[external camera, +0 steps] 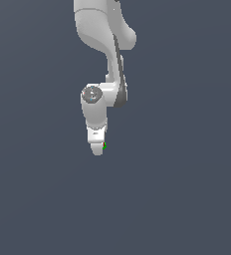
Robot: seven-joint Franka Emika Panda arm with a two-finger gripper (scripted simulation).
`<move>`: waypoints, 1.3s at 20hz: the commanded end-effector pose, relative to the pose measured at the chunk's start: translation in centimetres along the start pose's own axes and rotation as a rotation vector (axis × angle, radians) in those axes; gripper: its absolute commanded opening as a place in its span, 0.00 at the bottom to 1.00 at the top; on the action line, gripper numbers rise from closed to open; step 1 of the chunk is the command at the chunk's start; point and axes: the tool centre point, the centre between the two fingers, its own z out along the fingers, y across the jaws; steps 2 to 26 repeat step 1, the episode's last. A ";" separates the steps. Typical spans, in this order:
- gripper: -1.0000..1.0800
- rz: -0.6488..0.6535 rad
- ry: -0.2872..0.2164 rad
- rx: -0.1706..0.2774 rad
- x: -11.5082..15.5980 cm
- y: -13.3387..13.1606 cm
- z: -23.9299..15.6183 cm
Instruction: Stack the red cube on top of the green cube.
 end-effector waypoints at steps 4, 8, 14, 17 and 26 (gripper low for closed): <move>0.96 0.000 0.000 0.000 0.0 0.0 0.0; 0.96 0.000 0.000 0.000 0.0 0.0 0.0; 0.96 0.000 0.000 0.000 0.0 0.0 0.0; 0.96 0.000 0.000 0.000 0.0 0.0 0.0; 0.96 0.000 0.000 0.000 0.0 0.0 0.0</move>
